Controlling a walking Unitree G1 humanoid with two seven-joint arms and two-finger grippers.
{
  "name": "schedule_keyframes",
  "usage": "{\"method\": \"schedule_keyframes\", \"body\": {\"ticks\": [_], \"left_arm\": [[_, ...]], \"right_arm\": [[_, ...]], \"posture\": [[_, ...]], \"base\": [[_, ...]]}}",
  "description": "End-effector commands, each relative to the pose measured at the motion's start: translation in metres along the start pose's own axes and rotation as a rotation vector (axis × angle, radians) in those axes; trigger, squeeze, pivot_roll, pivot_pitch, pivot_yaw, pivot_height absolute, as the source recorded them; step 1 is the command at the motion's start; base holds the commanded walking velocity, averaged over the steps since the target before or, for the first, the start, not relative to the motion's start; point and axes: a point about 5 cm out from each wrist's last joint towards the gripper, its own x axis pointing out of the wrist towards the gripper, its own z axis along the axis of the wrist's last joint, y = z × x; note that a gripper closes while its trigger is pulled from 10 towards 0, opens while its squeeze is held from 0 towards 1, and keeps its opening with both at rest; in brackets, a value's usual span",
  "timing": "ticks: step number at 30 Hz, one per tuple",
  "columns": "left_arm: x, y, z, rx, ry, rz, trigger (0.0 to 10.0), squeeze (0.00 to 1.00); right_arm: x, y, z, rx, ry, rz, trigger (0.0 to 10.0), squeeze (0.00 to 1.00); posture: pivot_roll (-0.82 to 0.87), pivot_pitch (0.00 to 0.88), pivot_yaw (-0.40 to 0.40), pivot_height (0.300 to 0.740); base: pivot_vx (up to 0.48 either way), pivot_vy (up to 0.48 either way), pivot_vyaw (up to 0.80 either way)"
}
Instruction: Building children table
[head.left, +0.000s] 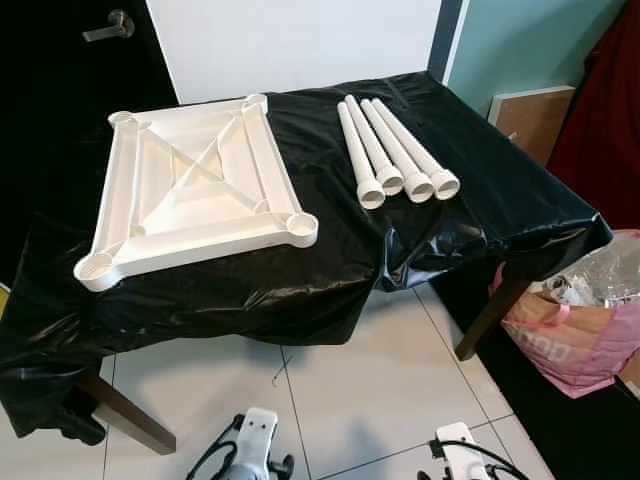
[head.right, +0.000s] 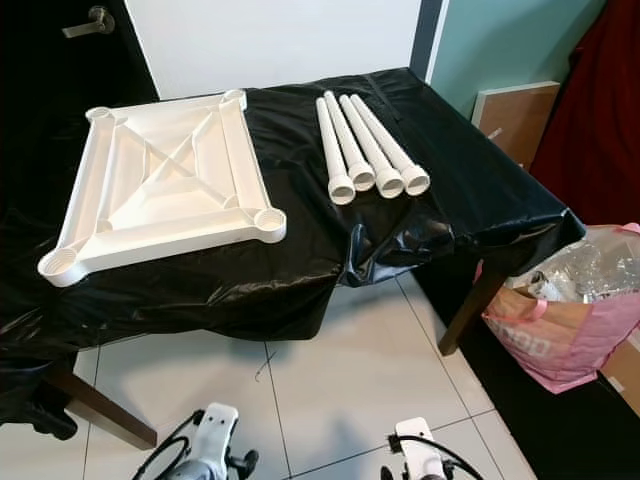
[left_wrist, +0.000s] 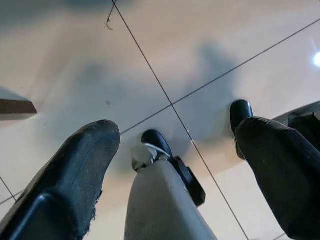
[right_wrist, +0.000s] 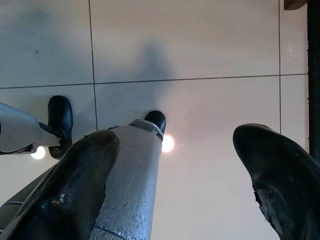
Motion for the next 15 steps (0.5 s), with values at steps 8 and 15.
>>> {"method": "schedule_keyframes", "body": {"ticks": [8, 15], "left_arm": [[0.005, -0.022, 0.023, 0.009, -0.099, -0.135, 10.0, 0.00], [0.006, -0.028, 0.056, -0.001, -0.244, -0.226, 10.0, 1.00]], "right_arm": [[-0.001, -0.005, -0.003, 0.017, 0.010, -0.013, 10.0, 0.00], [0.004, -0.003, 0.026, 0.032, -0.111, 0.021, 10.0, 1.00]], "posture": [[-0.11, 0.000, 0.002, 0.740], [-0.13, 0.000, 0.013, 0.740]], "base": [[0.000, 0.000, 0.00], [0.000, 0.000, 0.00]]}}
